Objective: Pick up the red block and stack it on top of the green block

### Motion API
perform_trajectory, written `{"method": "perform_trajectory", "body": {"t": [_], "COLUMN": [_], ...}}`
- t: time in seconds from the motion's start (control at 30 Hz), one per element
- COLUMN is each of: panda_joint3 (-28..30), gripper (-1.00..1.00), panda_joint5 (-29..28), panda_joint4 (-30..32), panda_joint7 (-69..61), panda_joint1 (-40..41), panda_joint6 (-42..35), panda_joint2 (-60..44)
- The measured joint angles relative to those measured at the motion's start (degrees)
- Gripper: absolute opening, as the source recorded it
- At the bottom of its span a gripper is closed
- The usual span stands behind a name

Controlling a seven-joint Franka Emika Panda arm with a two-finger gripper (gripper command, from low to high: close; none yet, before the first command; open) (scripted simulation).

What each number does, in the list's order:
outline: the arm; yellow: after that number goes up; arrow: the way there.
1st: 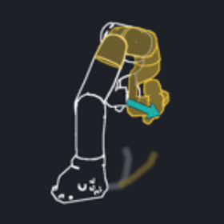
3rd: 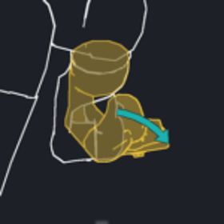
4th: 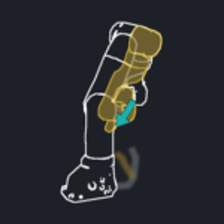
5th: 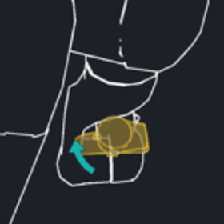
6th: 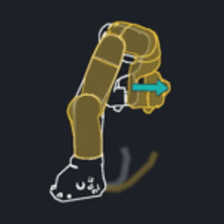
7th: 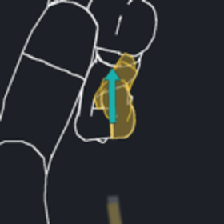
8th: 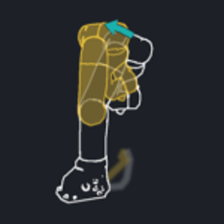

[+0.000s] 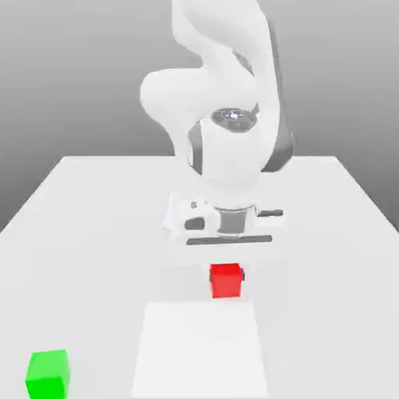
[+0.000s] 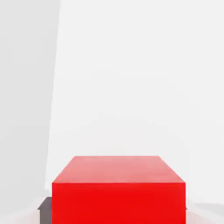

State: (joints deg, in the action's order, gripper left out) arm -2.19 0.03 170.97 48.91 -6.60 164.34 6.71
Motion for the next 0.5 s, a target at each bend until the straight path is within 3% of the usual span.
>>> {"method": "perform_trajectory", "body": {"t": [0.1, 0.27, 0.5], "panda_joint3": [1.35, 5.1, 10.5], "gripper": [-1.0, -1.0, -1.0], "panda_joint5": [2.93, 7.78, 8.08], "panda_joint4": [-2.08, -12.07, -26.74], "panda_joint7": [-0.13, 3.89, 14.24], "panda_joint1": [-0.07, 4.58, 12.78], "panda_joint6": [-2.84, -7.67, -14.18], "panda_joint2": [0.82, -4.12, -12.56]}}
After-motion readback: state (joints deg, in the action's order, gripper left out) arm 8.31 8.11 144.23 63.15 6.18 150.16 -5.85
